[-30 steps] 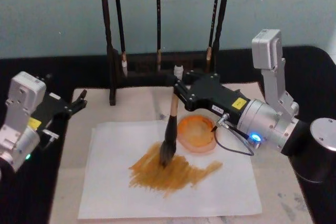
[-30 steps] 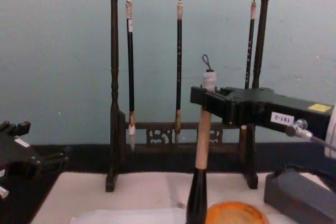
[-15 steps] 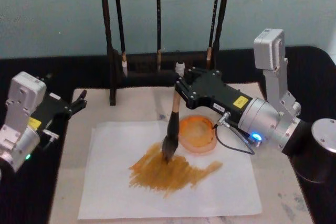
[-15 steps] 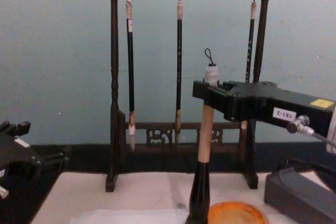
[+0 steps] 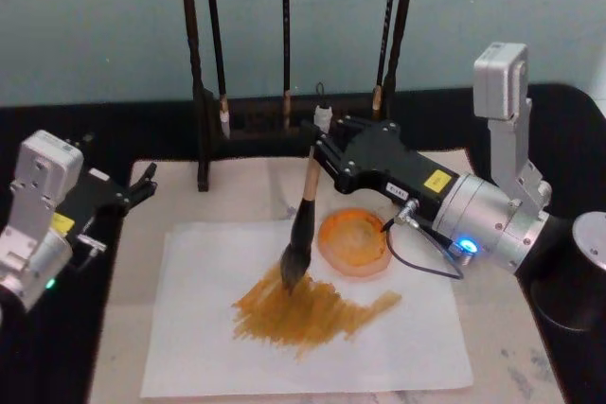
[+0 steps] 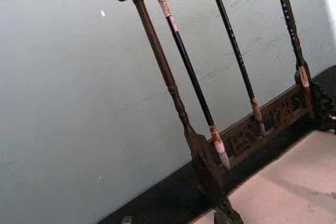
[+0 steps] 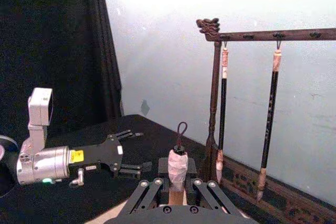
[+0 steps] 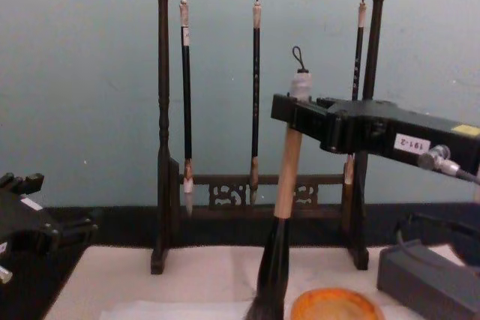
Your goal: Pick up the brush from the inkstone, write on the paper, then place the brush back to its original position.
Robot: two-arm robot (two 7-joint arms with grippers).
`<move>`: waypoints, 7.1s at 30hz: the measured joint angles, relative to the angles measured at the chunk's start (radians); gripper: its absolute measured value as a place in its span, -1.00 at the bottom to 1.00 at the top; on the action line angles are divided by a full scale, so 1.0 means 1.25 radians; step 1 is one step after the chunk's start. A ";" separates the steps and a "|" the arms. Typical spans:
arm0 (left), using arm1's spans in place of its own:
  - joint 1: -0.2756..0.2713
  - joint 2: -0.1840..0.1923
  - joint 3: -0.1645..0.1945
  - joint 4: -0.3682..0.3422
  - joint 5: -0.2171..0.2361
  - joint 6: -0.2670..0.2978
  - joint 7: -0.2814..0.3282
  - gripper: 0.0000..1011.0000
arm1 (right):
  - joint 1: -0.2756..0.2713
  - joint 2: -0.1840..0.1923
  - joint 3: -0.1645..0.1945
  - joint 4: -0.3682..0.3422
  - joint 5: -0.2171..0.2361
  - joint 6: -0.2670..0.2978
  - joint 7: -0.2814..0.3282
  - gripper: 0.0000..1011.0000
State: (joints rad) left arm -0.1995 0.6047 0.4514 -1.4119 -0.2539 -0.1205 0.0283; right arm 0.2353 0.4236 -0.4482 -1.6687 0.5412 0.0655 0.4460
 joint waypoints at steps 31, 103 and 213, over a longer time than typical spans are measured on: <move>0.000 0.000 0.000 0.000 0.000 0.000 0.000 1.00 | 0.013 -0.047 0.103 0.060 0.235 0.116 -0.070 -0.67; 0.000 0.000 0.000 0.000 0.000 0.000 0.000 1.00 | 0.070 -0.064 0.213 0.357 0.644 0.210 -0.280 -0.67; 0.000 0.000 0.000 0.000 0.000 0.000 0.000 1.00 | -0.002 0.058 0.144 0.190 0.729 0.114 -0.422 0.98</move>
State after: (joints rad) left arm -0.1995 0.6047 0.4514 -1.4120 -0.2539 -0.1205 0.0283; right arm 0.2328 0.4956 -0.2680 -1.4314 1.4523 0.2079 -0.0812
